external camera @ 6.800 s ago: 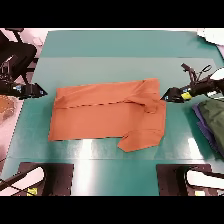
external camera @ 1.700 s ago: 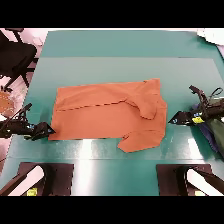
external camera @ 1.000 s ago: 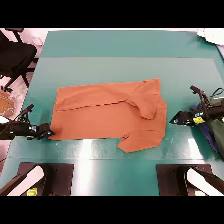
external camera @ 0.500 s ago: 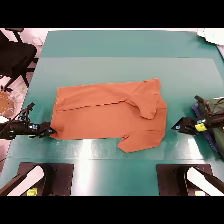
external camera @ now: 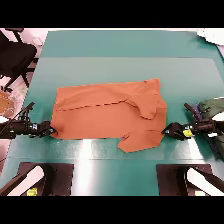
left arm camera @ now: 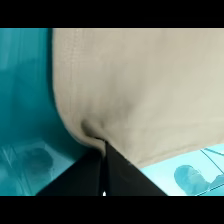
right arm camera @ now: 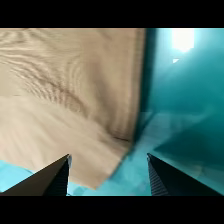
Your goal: Fold the shirts.
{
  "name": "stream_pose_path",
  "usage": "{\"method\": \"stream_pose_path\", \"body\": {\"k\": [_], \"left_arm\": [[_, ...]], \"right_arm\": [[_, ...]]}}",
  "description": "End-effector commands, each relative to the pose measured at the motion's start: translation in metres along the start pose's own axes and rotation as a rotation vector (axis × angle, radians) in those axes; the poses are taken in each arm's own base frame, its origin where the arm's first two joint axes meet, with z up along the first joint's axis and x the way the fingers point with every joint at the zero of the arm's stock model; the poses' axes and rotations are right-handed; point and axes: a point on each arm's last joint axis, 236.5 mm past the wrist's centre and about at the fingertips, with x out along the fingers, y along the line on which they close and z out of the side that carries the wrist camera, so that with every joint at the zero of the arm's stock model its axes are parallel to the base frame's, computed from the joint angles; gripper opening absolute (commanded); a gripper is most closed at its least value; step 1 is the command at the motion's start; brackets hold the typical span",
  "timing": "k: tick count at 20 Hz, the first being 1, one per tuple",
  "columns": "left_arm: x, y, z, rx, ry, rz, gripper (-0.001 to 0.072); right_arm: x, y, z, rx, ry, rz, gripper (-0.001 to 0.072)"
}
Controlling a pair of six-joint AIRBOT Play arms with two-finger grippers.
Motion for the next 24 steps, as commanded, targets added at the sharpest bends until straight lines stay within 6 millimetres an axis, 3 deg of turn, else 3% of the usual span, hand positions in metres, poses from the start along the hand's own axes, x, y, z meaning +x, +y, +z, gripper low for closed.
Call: {"method": "stream_pose_path", "body": {"k": [1,5,11,17,20,24], "left_arm": [[0.0,-0.001,0.001,-0.002,-0.005,-0.004,0.0021],[0.0,-0.001,0.001,-0.003,-0.004,-0.005,0.0021],[0.0,-0.003,0.003,-0.006,-0.011,-0.011,0.0021],[0.0,-0.005,0.004,-0.01,-0.015,-0.02,0.0021],[0.0,-0.005,0.004,-0.01,-0.015,-0.021,0.0021],[0.0,-0.006,0.004,-0.012,-0.018,-0.024,0.0021]], "right_arm": [[0.016,0.01,-0.008,0.013,0.061,0.047,0.0558],[0.023,0.02,-0.02,0.008,0.115,0.04,0.0565],[-0.006,0.013,-0.023,0.043,0.044,0.0,0.058],[0.025,0.007,-0.051,0.136,0.106,0.058,0.058],[0.019,0.018,-0.036,0.108,0.006,0.082,0.058],[0.017,0.024,-0.041,0.101,0.017,0.099,0.0579]]}}
